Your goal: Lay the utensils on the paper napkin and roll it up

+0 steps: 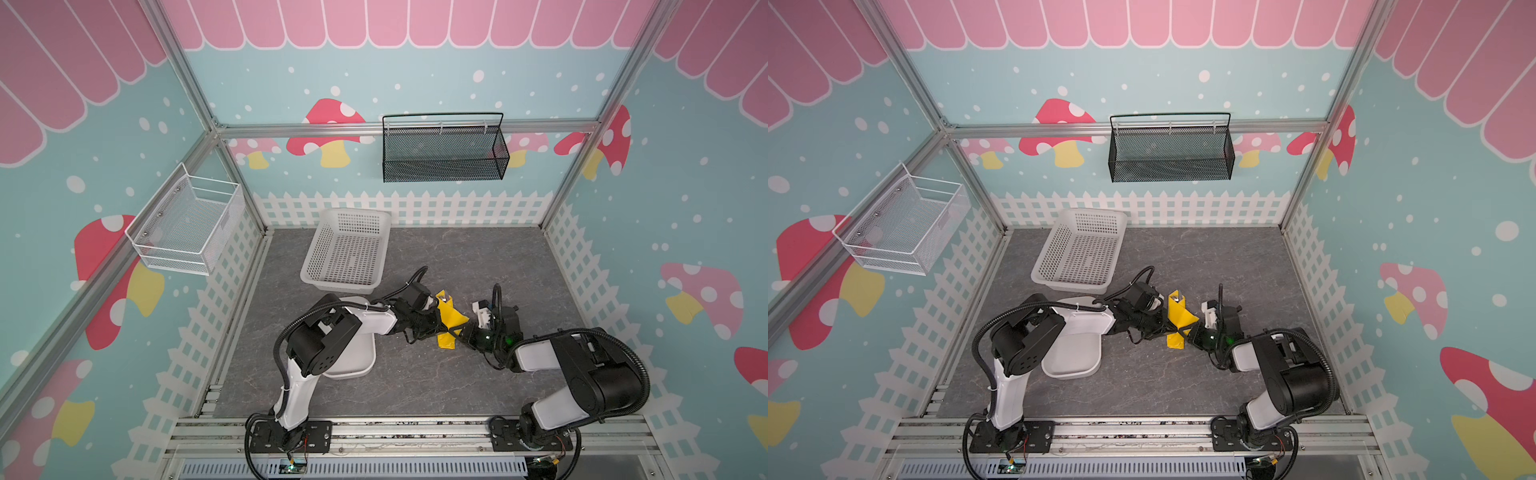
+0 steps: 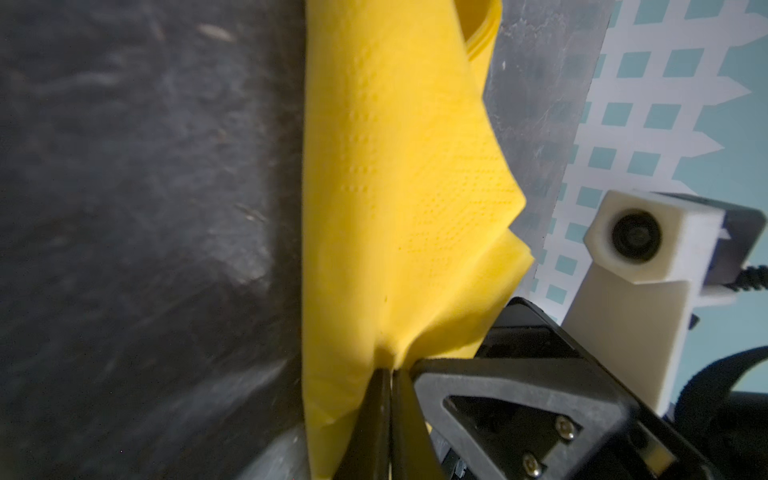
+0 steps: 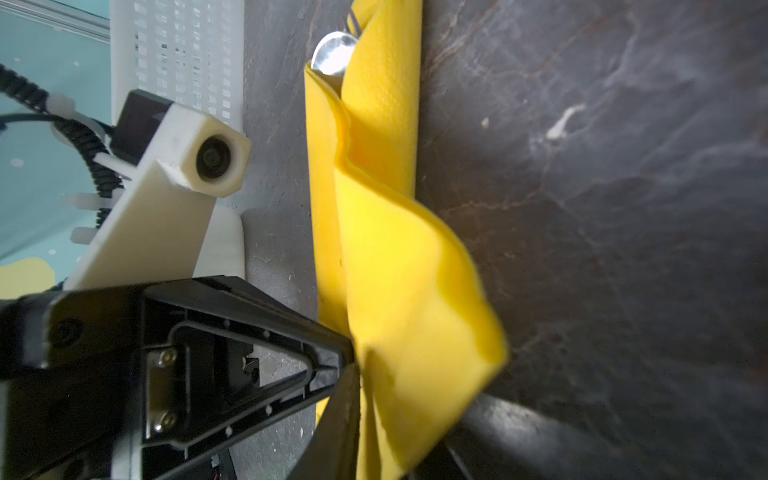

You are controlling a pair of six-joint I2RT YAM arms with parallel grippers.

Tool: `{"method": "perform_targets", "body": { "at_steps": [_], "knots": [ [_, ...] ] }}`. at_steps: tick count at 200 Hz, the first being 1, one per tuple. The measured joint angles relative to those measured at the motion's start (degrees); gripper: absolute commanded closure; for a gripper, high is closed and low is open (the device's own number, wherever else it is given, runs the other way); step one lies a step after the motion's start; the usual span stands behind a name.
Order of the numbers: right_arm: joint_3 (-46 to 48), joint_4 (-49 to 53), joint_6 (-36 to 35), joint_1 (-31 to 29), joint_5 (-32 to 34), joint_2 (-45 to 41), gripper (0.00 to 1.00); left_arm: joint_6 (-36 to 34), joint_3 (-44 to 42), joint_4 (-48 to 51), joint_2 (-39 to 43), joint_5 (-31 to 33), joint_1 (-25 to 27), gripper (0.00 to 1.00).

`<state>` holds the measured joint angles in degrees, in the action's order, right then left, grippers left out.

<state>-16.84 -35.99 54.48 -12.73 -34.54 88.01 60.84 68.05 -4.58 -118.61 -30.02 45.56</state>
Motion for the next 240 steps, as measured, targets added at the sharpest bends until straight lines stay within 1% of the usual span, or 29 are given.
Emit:
{"method": "perform_targets", "body": {
  "at_steps": [31, 62, 101, 152, 187, 222, 240],
  "knots": [
    [-1.38, -0.28, 0.09, 0.59, -0.11, 0.76, 0.62, 0.02, -0.07, -0.17, 0.0, 0.07, 0.07, 0.94],
    [-3.06, -0.26, -0.2, 1.07, -0.15, 2.38, 0.57, 0.0, -0.07, -0.2, 0.0, 0.07, 0.07, 0.94],
    [-5.31, 0.55, -1.79, 1.11, -0.24, 3.93, 0.57, 0.0, -0.07, -0.24, 0.0, 0.07, 0.11, 0.94],
    [-6.88, 0.57, -3.78, 1.14, -1.44, 6.47, 0.7, -0.02, -0.07, -0.26, -0.02, 0.2, 0.17, 0.94],
    [-7.08, 0.61, -4.7, 1.11, -2.08, 6.84, 0.71, -0.2, -0.07, -0.28, 0.0, 0.26, 0.28, 0.94],
    [-7.1, 0.57, -4.96, 1.18, -1.97, 7.04, 0.82, -0.2, -0.07, -0.33, 0.0, 0.28, 0.28, 0.93],
    [-7.1, 0.55, -4.9, 1.29, -2.01, 7.26, 0.87, -0.15, -0.11, -0.83, 0.0, 0.26, 0.33, 0.91]
  ]
}}
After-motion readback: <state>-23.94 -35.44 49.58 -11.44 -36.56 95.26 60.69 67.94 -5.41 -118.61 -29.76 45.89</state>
